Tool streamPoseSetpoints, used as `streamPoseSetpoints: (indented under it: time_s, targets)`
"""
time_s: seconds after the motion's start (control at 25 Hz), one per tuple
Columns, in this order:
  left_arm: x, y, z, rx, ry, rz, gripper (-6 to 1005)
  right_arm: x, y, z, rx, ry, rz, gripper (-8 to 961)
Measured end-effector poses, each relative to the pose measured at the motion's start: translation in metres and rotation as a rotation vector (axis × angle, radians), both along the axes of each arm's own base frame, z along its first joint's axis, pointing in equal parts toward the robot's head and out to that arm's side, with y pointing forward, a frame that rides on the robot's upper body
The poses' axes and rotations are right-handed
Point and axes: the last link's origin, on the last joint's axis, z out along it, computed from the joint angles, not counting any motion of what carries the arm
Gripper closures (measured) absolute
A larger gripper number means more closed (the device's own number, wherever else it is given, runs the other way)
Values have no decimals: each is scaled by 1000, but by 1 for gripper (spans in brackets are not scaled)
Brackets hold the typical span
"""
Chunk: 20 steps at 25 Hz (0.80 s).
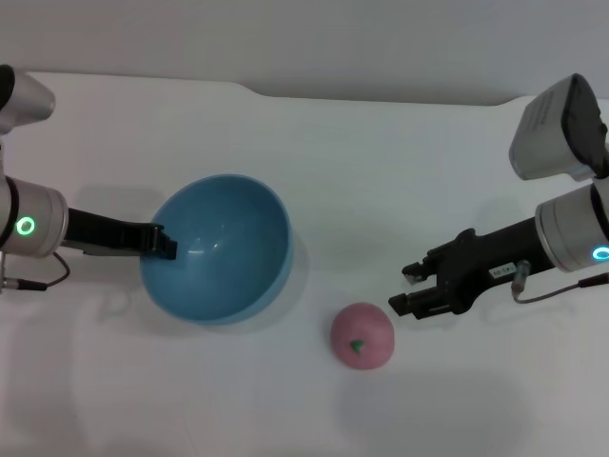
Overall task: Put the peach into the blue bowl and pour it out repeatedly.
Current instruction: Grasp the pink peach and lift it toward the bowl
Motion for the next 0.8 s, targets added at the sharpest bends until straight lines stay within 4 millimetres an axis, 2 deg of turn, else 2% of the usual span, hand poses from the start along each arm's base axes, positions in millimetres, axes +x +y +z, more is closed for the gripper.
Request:
streamPoseSetpoints:
  time_s: [0.36,0.8]
  targets:
    - [16,3,4,-47,22,-53,1000,-2,-6,-11,-26,37,-29,427]
    - [27,10,0,-89,57,-87,999,3,-15,-43,-38,-46,12,430]
